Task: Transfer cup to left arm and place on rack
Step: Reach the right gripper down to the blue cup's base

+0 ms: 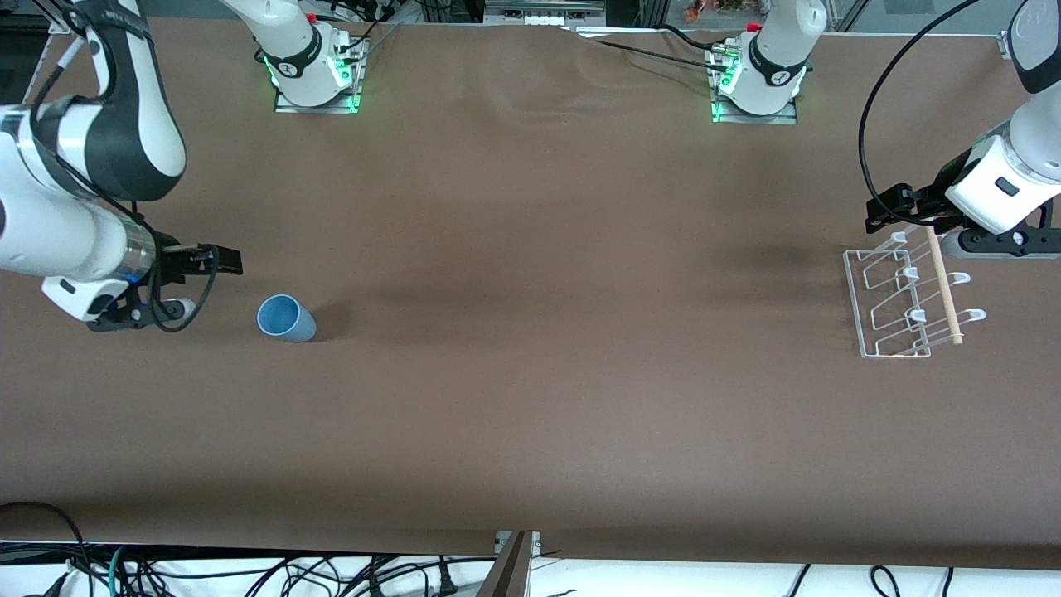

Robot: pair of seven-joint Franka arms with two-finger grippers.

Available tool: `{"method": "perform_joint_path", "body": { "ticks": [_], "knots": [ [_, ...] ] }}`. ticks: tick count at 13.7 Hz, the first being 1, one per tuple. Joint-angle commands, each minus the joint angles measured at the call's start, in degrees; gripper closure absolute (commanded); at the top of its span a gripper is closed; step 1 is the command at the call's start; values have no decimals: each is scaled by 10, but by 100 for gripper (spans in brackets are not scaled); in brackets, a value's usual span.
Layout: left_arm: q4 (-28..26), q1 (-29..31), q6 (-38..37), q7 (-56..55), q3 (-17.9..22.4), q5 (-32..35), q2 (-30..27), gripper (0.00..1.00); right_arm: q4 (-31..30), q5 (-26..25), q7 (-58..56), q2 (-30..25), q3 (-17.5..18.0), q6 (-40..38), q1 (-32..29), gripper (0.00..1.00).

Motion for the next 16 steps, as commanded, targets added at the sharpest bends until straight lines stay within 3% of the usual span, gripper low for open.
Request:
{"method": "perform_joint_path", "body": {
  "ticks": [1, 4, 11, 16],
  "knots": [
    [13, 0, -13, -1, -1, -10, 3, 0, -1, -3, -15, 10, 3, 11, -2, 1],
    [13, 0, -13, -3, -1, -10, 3, 0, -1, -4, -31, 33, 3, 22, -4, 1],
    [13, 0, -13, -2, -2, -10, 3, 0, 1, -5, -42, 123, 3, 135, -21, 1],
    [13, 0, -12, -4, -2, -10, 3, 0, 1, -4, -34, 155, 3, 153, -16, 1]
  ]
}}
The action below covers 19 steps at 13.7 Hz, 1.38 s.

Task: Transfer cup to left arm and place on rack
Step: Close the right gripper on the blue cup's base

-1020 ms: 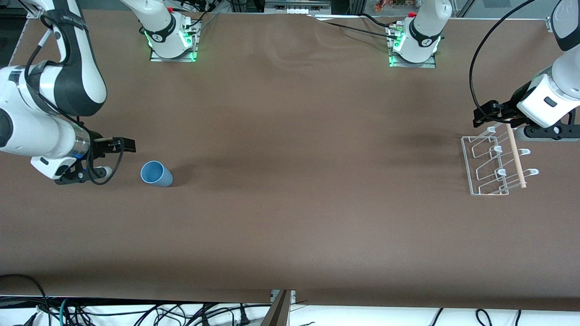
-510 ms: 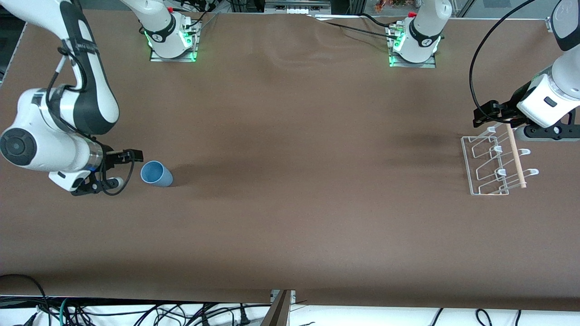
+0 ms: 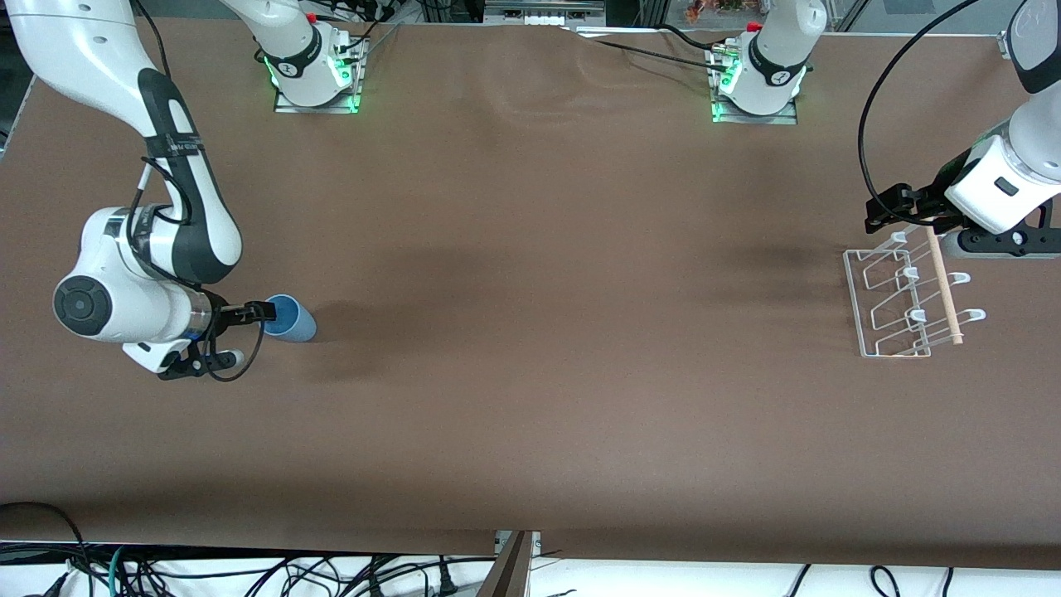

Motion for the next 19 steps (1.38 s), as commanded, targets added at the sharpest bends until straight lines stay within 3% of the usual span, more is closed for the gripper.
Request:
{"method": "perform_joint_path", "body": {
  "ticks": [1, 2, 3, 4, 5, 7, 8, 15, 19],
  "knots": [
    [13, 1, -12, -4, -2, -10, 3, 0, 5, -4, 0, 13, 4, 2, 0, 1],
    [13, 1, -13, -5, -2, -10, 3, 0, 5, -4, 0, 21, 4, 3, 2, 2],
    [13, 1, -13, -5, -2, -10, 3, 0, 5, -4, 0, 23, 4, 3, 6, 13],
    [13, 1, -12, -5, -2, -10, 3, 0, 6, -4, 1, 23, 4, 4, 7, 34],
    [13, 1, -12, -5, -2, -10, 3, 0, 6, -2, 2, 23, 4, 4, 7, 62],
    [13, 1, -13, -5, -2, -10, 3, 0, 6, -1, 36, 24, 4, 11, 13, 93],
    [13, 1, -12, -5, -2, -10, 3, 0, 6, 0, 49, 24, 4, 21, 19, 100],
    [13, 1, -13, 2, -1, -10, 3, 0, 18, 3, 57, 23, 7, 13, 21, 100],
    [13, -1, -13, 80, -2, -11, 3, 0, 49, 86, 147, 21, 44, -25, 25, 100]
  ]
}}
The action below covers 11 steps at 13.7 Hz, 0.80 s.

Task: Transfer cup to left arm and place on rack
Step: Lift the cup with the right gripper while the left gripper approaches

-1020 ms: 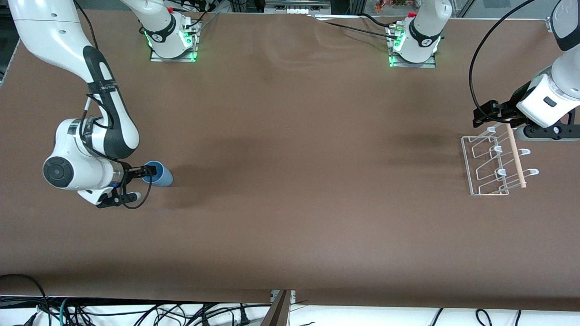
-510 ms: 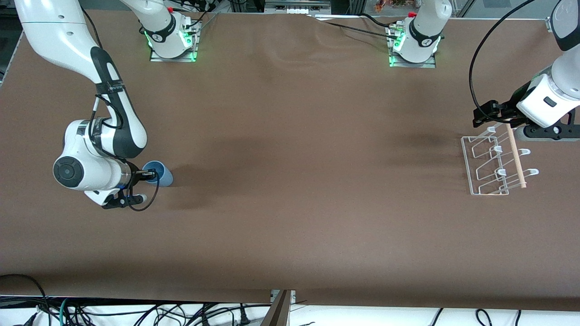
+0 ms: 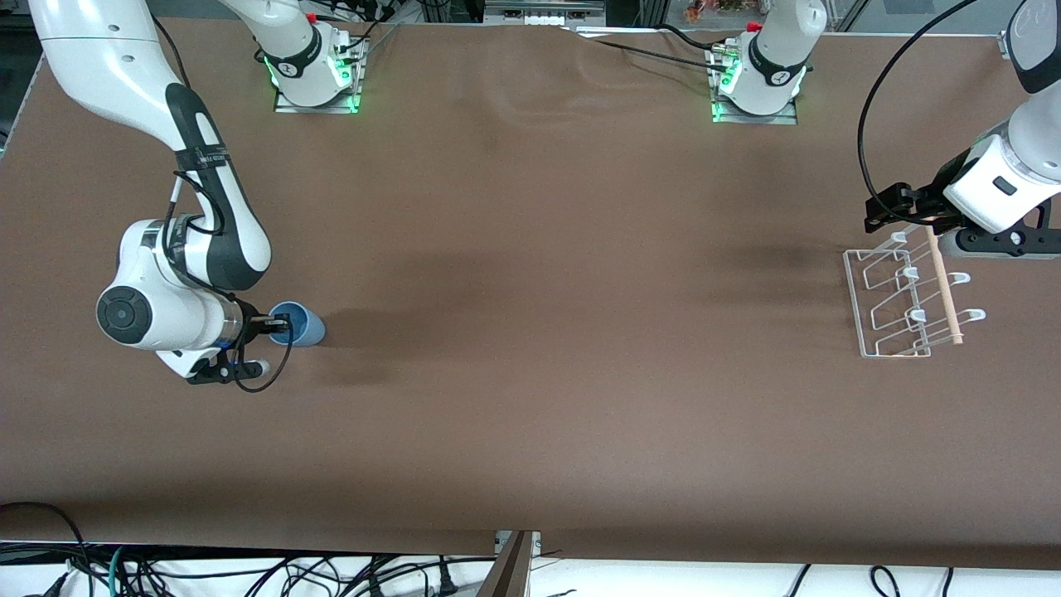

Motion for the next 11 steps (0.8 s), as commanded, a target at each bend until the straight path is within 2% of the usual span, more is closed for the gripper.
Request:
{"method": "perform_joint_path", "body": {
  "ticks": [1, 4, 8, 11],
  "knots": [
    [12, -1, -13, 59, -1, -11, 3, 0, 43, 52, 93, 0, 34, -50, 6, 100],
    [12, -3, -23, 75, -8, -29, 7, 0, 62, 113, 191, 0, 65, -52, 28, 100],
    [10, -3, -29, 166, -9, -81, 38, 0, 90, 256, 280, 0, 95, -48, 58, 100],
    [10, 2, -29, 327, -8, -171, 80, 0, 120, 272, 360, 2, 97, -38, 116, 100]
  ]
}}
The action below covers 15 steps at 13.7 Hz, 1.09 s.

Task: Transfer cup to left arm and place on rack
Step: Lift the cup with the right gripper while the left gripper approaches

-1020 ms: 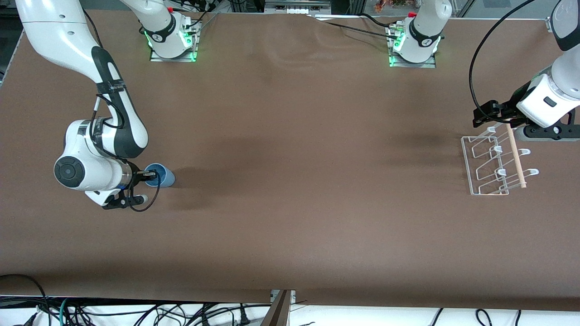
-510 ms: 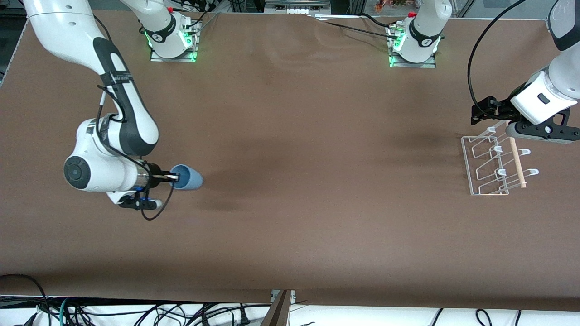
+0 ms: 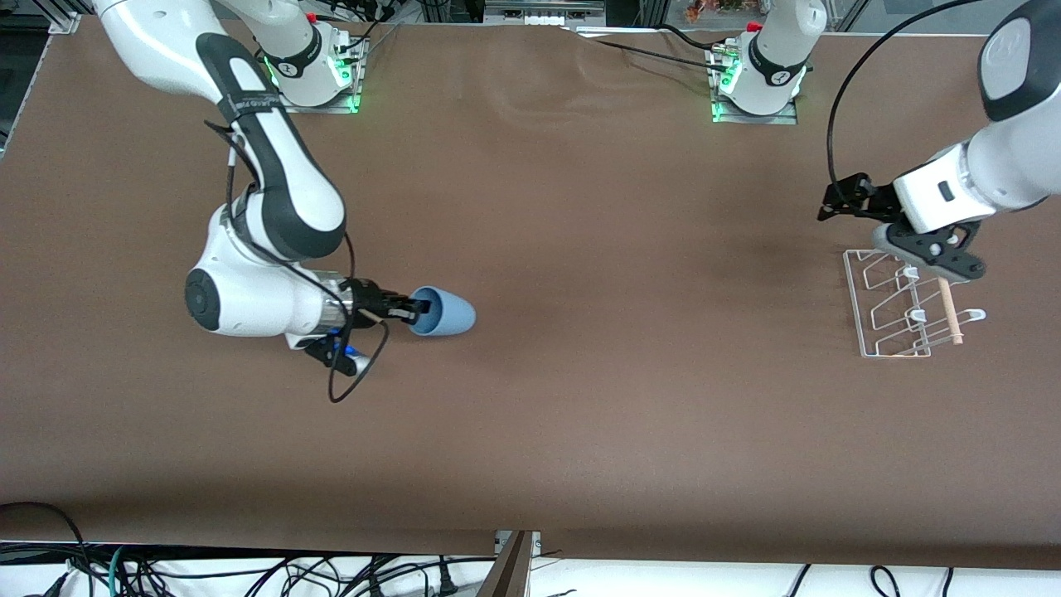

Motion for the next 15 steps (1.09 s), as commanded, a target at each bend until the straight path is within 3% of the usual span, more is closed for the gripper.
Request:
{"method": "perform_joint_path", "body": {
  "ticks": [1, 4, 8, 13, 15],
  "knots": [
    [11, 8, -7, 141, 3, -86, 45, 0, 37, 28, 66, 7, 1, 22, 49, 100],
    [12, 1, 19, 284, 1, -138, 81, 0, 74, 96, 109, 25, 1, 86, 99, 100],
    [11, -8, 61, 475, -11, -277, 129, 0, 99, 115, 144, 34, 2, 114, 130, 100],
    [11, -12, 171, 620, -88, -304, 130, 0, 108, 128, 146, 43, 1, 117, 137, 100],
    [12, -13, 202, 635, -99, -324, 130, 0, 109, 128, 146, 43, 1, 117, 136, 100]
  ]
}}
